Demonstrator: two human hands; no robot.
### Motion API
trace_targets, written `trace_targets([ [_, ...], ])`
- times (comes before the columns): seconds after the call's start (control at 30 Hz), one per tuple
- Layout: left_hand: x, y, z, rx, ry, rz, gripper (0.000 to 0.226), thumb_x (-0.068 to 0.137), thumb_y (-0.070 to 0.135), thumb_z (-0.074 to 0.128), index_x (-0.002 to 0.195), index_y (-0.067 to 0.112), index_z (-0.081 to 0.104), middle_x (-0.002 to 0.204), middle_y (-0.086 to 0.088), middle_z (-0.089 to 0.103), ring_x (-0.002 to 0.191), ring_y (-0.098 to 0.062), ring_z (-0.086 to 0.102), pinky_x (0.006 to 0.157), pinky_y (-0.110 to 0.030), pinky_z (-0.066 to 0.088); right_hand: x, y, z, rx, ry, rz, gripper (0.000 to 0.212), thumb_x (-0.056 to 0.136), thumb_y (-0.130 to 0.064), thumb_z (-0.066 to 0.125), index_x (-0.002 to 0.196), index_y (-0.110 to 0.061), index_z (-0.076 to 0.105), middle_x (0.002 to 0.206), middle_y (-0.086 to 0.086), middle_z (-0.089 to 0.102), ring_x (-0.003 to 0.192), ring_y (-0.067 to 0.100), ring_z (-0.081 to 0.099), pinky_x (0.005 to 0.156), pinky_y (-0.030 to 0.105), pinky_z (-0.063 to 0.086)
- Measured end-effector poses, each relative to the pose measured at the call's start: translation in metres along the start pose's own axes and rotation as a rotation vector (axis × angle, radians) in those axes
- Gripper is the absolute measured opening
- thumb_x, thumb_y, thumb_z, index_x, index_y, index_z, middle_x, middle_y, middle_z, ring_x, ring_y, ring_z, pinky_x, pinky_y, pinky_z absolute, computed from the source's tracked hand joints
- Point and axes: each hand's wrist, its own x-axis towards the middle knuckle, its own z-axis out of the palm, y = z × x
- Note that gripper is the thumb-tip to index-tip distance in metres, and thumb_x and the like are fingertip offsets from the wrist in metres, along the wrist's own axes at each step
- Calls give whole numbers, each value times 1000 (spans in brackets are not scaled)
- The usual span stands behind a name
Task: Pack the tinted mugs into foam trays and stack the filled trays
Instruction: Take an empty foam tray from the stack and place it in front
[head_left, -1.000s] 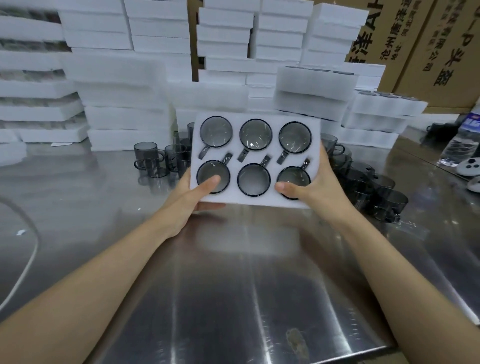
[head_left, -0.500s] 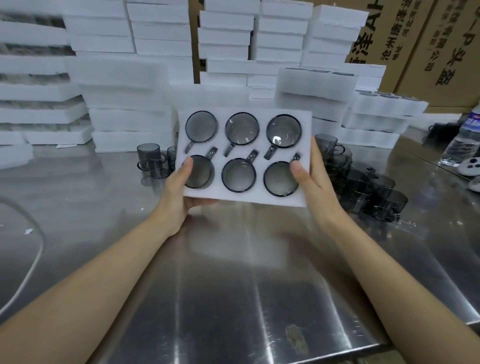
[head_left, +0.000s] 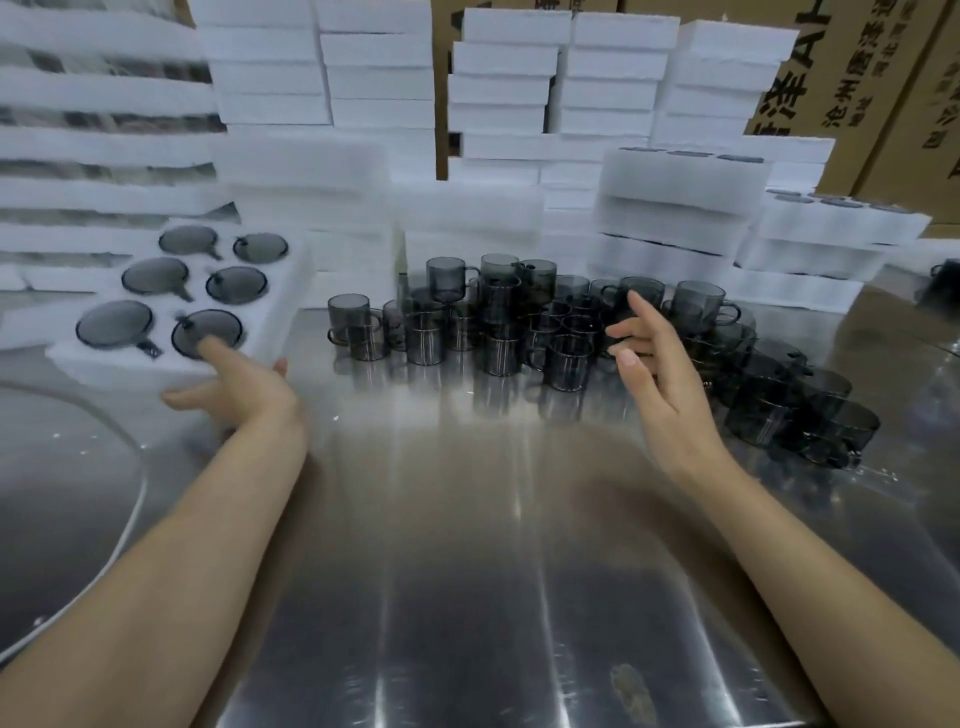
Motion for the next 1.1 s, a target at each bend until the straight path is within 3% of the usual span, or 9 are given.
trace_targets([
  [0.2,17,-7,3,180,1,-81,90,88,42,58,152,17,0,151,-4,22,114,-21,48,51,-22,54,0,0,-1,-50,-8,23,48,99,-17,49,143,-28,35,117,-9,52,105,4,51,93,14,40],
  [0.33,19,-12,1,460,-189,-91,91,87,51,51,155,21,-1,141,-4,39,85,-20,64,68,-27,57,-2,-1,-1,-84,-30,43,52,97,-8,51,144,-24,37,118,-6,53,106,4,51,95,16,40],
  [0.47,12,-12,2,699,-332,7,95,90,48,44,147,27,-30,115,-4,53,67,-24,69,77,-34,58,-2,2,0,-112,-54,53,50,96,-8,52,143,-24,40,117,-4,53,106,5,51,94,14,39],
  [0.63,12,-16,-1,909,-483,41,95,96,46,41,143,10,-34,76,-7,63,35,-18,60,32,-26,46,-2,10,2,-169,-109,32,46,95,-6,53,138,-20,47,112,-2,54,103,1,50,92,9,36],
  [0.8,-1,-17,-3,1045,-514,116,82,96,27,35,146,-4,-22,88,-17,68,61,-32,64,64,-36,54,-1,16,2,-240,-169,22,41,94,-7,54,134,-17,53,109,-3,56,104,10,54,96,26,42],
  [0.87,-15,-17,-3,1044,-542,378,78,93,22,39,151,3,-10,90,-12,69,81,-34,62,75,-39,50,-1,17,2,-258,-182,3,38,94,-6,55,131,-16,56,108,-3,57,103,13,55,95,28,44],
  [0.93,-42,-18,-3,973,-719,593,57,95,20,42,149,10,25,68,1,62,72,-26,58,66,-36,42,-1,16,3,-265,-198,-24,36,94,-5,55,129,-15,58,107,-4,57,102,13,55,93,28,44],
  [1.0,-71,-28,-6,972,-930,660,24,97,23,45,115,16,60,64,5,59,68,-25,58,62,-36,42,-2,15,4,-270,-212,-42,36,94,-3,55,127,-14,60,107,-6,57,102,10,55,93,24,42],
  [1.1,-98,-51,-17,1236,-1193,773,37,98,33,45,66,16,54,56,2,53,64,-27,54,55,-33,34,-2,15,8,-272,-214,-52,34,93,1,55,123,-12,63,106,-3,59,100,12,57,90,18,41],
])
